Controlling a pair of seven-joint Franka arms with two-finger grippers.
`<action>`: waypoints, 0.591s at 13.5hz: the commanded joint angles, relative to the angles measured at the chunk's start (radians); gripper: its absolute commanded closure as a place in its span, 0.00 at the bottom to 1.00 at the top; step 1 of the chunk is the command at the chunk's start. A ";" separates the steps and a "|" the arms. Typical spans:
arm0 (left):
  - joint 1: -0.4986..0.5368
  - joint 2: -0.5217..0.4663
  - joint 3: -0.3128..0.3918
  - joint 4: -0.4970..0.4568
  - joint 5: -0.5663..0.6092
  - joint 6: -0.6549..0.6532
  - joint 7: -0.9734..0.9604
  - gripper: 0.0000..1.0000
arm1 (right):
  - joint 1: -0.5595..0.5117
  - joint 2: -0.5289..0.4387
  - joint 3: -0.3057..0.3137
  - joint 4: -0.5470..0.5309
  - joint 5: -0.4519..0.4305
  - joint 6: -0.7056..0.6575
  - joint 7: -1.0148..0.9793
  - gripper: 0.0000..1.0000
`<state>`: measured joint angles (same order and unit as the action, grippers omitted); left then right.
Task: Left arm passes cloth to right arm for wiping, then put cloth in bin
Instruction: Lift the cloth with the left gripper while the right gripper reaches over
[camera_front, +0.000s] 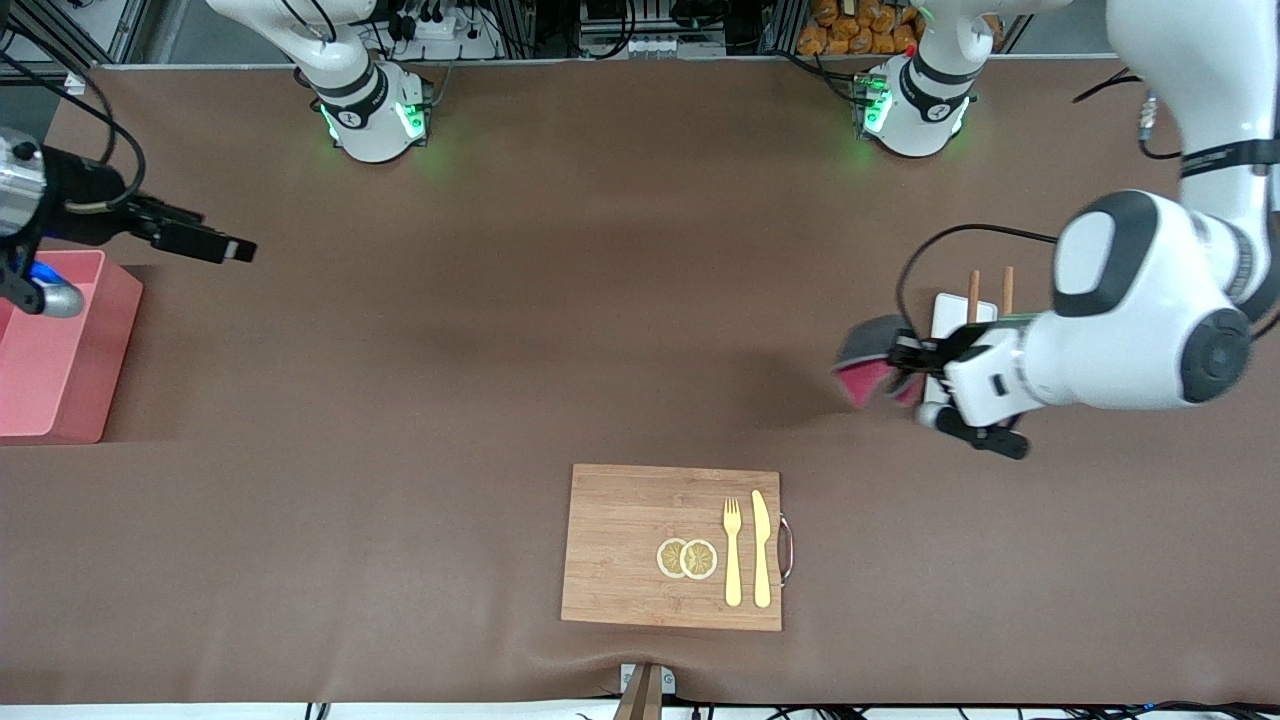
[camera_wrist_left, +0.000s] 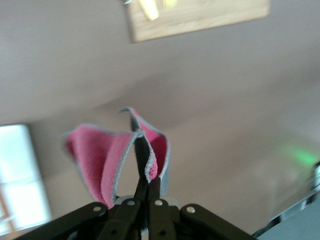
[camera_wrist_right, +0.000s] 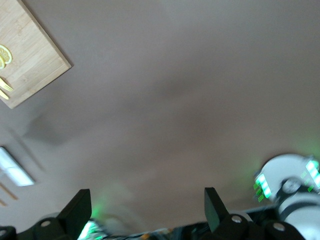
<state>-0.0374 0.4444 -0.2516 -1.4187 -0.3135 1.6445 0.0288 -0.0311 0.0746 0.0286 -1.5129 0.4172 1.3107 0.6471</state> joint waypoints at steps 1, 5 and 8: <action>-0.094 0.040 -0.009 0.023 -0.074 0.117 -0.134 1.00 | 0.045 0.049 0.004 0.011 0.142 -0.007 0.268 0.00; -0.269 0.054 -0.009 0.030 -0.162 0.328 -0.344 1.00 | 0.046 0.180 0.002 0.010 0.406 0.002 0.547 0.00; -0.343 0.040 -0.027 0.030 -0.208 0.467 -0.484 1.00 | 0.099 0.232 0.004 0.008 0.449 0.054 0.583 0.00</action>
<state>-0.3530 0.4931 -0.2719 -1.4085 -0.4854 2.0607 -0.3826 0.0365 0.2816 0.0336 -1.5187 0.8350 1.3427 1.1754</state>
